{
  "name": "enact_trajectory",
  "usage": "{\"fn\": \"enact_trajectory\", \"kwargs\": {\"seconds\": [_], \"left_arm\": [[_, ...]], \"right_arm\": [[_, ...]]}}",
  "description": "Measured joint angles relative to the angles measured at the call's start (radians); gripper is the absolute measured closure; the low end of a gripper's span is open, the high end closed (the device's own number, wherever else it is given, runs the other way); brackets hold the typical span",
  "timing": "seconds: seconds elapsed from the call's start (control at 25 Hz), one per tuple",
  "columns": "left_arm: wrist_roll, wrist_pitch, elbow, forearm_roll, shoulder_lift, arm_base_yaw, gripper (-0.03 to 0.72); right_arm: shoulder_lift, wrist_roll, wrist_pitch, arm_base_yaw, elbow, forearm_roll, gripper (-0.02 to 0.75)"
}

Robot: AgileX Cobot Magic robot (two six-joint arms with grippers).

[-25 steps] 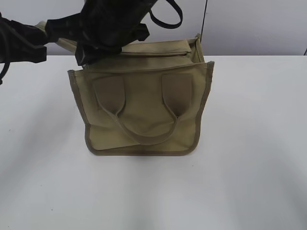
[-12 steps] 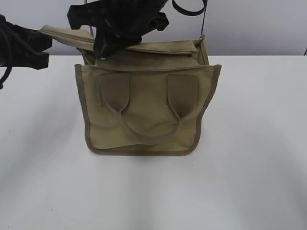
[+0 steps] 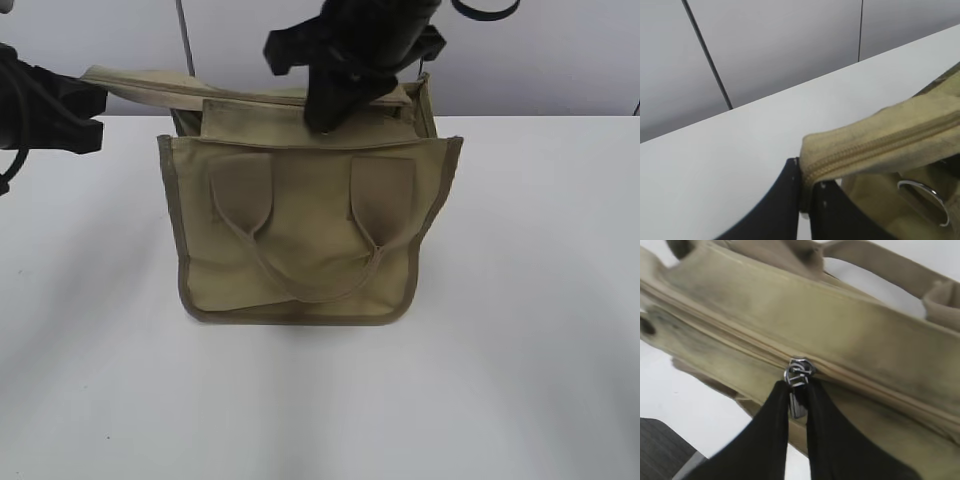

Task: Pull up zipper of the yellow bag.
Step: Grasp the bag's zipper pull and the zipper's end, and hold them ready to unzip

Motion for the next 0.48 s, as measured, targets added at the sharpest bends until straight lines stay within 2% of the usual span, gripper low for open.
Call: {"fn": "enact_trajectory", "kwargs": {"seconds": [0.24,0.48], "left_arm": [[-0.001,0.001,0.0,-0.002,0.017,0.002,0.665],[-0.002,0.0,0.0,-0.004,0.023,0.002,0.665]], "right_arm": [[-0.003,-0.048,0.079,-0.085,0.0,-0.018,0.68],[-0.005,-0.062,0.11,-0.117,0.0,-0.114,0.68]]}}
